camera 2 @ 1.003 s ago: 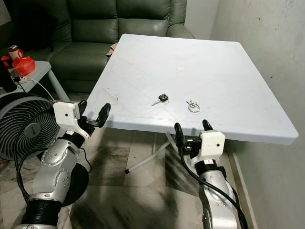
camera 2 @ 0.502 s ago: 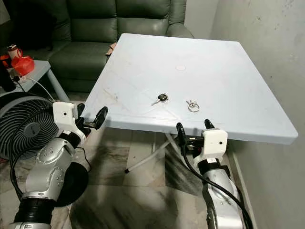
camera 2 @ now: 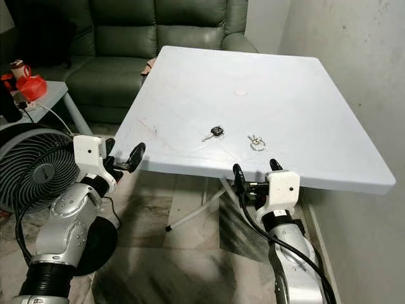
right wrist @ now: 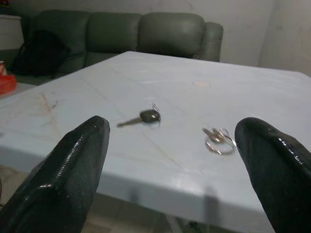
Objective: Hang keys on a hook
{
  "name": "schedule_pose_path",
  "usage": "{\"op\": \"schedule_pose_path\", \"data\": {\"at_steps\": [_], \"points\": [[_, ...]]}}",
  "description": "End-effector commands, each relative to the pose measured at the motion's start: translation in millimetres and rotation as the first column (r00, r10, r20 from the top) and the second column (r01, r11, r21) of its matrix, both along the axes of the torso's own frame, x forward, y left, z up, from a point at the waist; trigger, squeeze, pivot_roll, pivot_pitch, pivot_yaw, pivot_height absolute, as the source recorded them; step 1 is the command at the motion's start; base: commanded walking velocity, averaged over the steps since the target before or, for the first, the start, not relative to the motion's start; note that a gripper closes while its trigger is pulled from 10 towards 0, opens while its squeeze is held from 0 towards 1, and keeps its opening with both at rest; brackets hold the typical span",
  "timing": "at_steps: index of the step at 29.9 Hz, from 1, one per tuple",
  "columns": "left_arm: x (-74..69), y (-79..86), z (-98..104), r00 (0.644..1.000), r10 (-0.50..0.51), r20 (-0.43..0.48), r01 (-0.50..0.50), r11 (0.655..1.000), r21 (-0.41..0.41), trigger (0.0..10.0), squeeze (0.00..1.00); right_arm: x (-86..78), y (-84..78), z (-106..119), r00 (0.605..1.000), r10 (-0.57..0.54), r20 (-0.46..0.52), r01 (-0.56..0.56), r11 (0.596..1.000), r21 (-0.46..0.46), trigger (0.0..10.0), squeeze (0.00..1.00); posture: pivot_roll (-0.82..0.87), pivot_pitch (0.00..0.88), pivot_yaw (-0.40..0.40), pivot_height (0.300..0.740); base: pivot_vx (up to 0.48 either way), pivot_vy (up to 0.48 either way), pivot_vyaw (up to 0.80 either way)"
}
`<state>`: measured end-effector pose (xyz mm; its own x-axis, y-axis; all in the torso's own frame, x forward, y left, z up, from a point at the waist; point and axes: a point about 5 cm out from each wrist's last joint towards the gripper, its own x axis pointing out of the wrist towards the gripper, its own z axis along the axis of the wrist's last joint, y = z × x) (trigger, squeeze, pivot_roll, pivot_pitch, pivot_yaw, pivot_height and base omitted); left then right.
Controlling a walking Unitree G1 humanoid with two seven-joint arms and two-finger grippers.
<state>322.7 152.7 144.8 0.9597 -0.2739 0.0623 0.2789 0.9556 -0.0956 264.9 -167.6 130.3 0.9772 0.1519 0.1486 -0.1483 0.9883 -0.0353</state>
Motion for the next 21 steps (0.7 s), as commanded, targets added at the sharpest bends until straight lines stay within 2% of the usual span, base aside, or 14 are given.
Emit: {"op": "schedule_pose_path", "data": {"at_steps": [1,18,21], "points": [[0.0,-2.4,4.7,1.000,-0.005,0.017,0.005,1.000,0.010,10.0,0.00,-0.6,0.9,4.0,1.000,0.007,0.010,-0.007,1.000,0.000,10.0,0.00,-0.04,0.023,-0.008,0.711,0.000,0.000,0.00],[-0.3,-6.1,1.3,1.000,-0.025,-0.009,0.025,1.000,0.014,10.0,0.00,-3.6,2.3,2.3,1.000,0.031,-0.001,-0.031,1.000,-0.003,10.0,0.00,-0.05,0.014,-0.016,0.711,0.000,0.000,0.00],[-0.7,-7.3,-0.2,0.999,-0.032,-0.015,0.032,0.999,0.022,10.0,0.00,-4.1,2.0,1.6,0.999,0.035,-0.004,-0.035,0.999,-0.006,10.0,0.00,-0.05,0.010,-0.016,0.711,0.288,0.000,0.00]]}}
